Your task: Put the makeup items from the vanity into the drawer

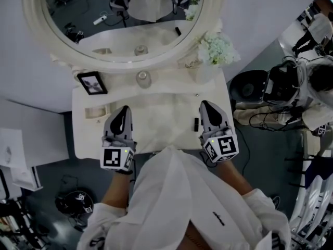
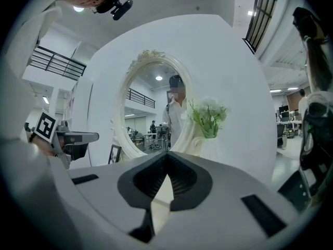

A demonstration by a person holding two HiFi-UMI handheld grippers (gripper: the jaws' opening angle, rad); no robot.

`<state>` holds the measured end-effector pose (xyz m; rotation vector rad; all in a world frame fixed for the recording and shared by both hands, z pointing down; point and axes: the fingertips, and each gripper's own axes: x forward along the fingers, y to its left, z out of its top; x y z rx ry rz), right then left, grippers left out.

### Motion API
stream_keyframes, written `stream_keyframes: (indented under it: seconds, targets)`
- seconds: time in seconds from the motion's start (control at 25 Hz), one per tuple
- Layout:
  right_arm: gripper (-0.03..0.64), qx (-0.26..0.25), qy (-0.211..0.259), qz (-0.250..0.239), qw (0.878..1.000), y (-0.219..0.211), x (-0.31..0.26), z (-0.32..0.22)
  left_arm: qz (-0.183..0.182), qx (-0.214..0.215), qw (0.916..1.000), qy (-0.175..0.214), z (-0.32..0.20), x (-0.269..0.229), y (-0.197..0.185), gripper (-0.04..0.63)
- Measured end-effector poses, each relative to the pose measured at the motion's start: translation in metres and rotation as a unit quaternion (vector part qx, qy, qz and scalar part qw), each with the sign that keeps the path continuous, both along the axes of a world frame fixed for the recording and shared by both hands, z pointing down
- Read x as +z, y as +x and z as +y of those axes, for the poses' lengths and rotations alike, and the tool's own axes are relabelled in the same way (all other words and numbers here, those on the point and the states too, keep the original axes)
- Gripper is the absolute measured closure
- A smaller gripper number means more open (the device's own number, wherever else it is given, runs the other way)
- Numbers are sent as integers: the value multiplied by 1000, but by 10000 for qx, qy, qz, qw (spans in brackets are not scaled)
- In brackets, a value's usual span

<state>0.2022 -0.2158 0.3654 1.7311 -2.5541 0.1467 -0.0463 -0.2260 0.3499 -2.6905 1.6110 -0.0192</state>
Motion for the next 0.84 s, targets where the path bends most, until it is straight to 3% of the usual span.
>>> stream_keyframes:
  seconds: [0.84]
  targets:
    - [598, -86, -60, -40, 9999, -9, 5, -3, 36, -66, 9999, -82, -1, 8, -3, 568]
